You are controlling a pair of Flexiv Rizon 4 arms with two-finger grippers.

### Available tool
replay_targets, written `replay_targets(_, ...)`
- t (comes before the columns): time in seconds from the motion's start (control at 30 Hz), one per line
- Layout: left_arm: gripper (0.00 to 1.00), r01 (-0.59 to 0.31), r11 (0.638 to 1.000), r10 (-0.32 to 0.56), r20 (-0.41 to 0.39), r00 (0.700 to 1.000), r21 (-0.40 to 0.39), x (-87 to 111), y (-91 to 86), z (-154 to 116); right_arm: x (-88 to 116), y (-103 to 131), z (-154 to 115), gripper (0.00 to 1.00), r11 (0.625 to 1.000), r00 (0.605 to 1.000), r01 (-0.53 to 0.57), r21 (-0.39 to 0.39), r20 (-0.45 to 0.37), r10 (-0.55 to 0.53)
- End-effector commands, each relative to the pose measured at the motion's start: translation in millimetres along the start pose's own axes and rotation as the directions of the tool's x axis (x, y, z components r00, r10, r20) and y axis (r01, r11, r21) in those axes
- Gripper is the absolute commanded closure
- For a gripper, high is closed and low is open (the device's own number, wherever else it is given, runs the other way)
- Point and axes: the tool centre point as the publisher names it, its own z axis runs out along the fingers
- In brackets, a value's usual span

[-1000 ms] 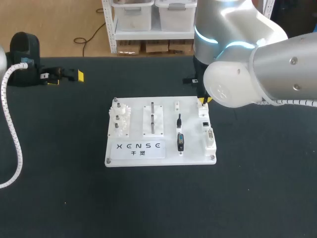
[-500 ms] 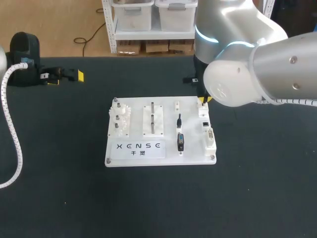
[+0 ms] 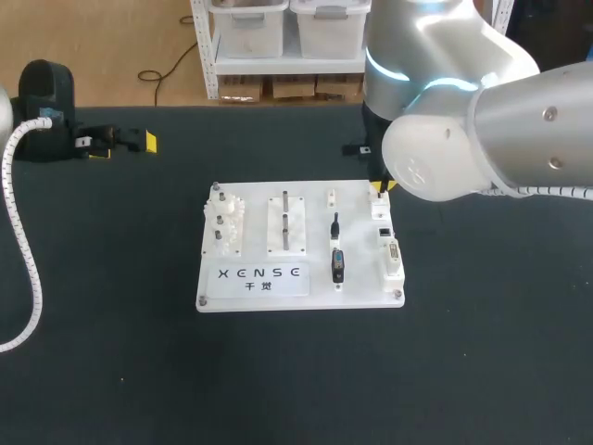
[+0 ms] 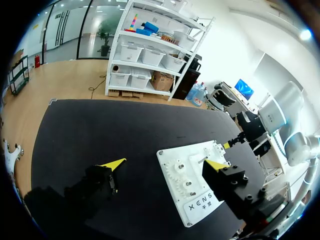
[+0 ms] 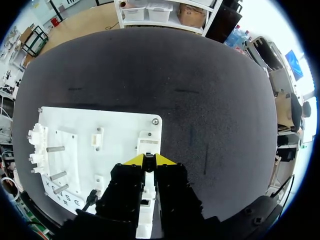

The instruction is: Insert the USB connector, Ethernet cable, and multi-pin plug into their matching sockets one by one.

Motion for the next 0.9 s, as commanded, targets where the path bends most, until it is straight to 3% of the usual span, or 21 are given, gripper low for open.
replay_targets(0.03, 0.0, 0.0, 1.0, 0.0, 0.0, 1.0, 0.0, 0.0, 0.0, 0.0, 3.2, 1.2, 4.5, 1.0, 1.0, 1.0, 0.0, -0.004, 0.004, 0.0)
replay_targets(0.9, 0.0, 0.0, 1.0, 0.0, 0.0, 1.0, 0.0, 0.0, 0.0, 0.0, 6.4, 1.0, 11.9, 1.0, 1.0, 1.0, -0.008, -0.001, -0.014, 0.008)
